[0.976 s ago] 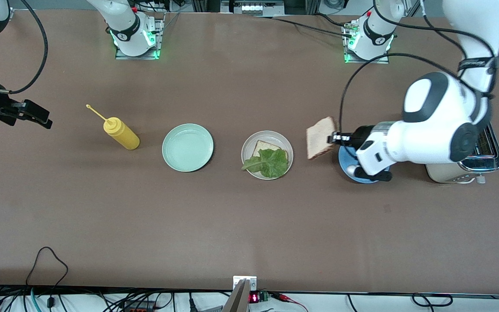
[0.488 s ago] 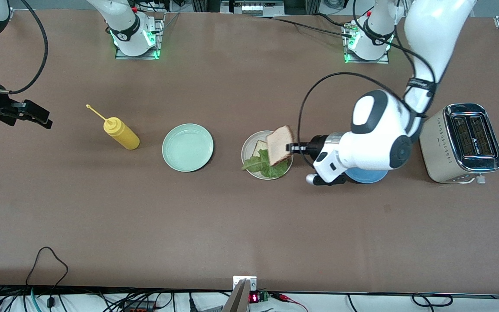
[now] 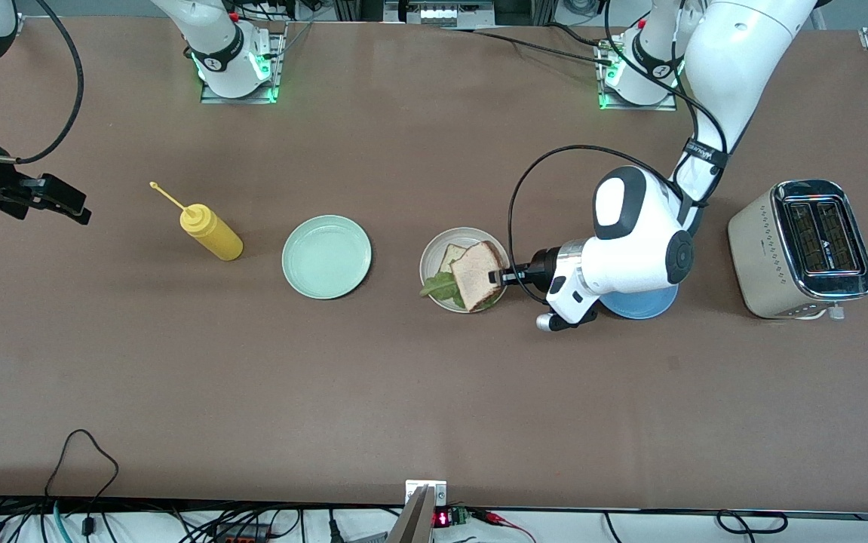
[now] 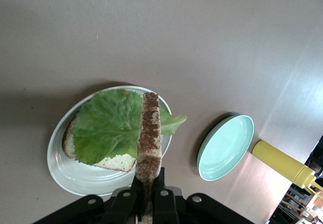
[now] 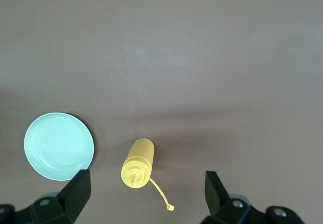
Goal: Make sandwich in beige plate with both arms
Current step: 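Carry the bread slice over the lettuce on the beige plate, then lower the bread onto the lettuce and open the left gripper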
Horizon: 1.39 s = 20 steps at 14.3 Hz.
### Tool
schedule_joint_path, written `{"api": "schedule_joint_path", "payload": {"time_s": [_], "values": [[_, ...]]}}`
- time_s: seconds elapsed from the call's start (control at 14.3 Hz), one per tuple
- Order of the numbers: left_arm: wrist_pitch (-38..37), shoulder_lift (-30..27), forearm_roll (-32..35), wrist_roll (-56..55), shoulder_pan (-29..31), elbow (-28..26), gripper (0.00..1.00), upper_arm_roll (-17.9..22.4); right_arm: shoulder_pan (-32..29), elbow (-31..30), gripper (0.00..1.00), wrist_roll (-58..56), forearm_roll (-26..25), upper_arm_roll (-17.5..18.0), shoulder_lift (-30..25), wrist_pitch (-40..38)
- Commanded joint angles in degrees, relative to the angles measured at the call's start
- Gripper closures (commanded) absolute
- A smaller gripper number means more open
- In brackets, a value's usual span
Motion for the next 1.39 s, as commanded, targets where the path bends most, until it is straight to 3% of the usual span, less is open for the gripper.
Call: {"api": "schedule_joint_path", "payload": {"time_s": [0.0, 0.14, 0.63, 0.98, 1.32], "values": [[0.86, -0.14, -5.38, 1.92, -1.48, -0.58, 1.0, 0.44, 0.09, 0.82, 0.0, 0.38, -0.8, -0.01, 0.22, -0.05], [0.77, 1.35, -8.37, 7.44, -2.88, -0.58, 0.99, 0.44, 0.09, 0.82, 0.0, 0.38, -0.8, 0.07, 0.22, 0.21], [-0.63, 4.88, -8.21, 23.79, -2.89, -0.58, 1.0, 0.44, 0.0, 0.82, 0.0, 0.3, -0.89, 0.07, 0.31, 0.22], [-1.69, 5.4, -8.12, 27.24, -2.18, -0.49, 0.99, 0.44, -0.26, 0.82, 0.0, 0.38, -0.89, -0.01, 1.36, 2.23], [-1.52, 8.74, -8.3, 33.13, 0.01, -0.31, 0.9, 0.44, -0.44, 0.82, 0.0, 0.3, -0.89, -0.1, 1.98, 3.29]]}}
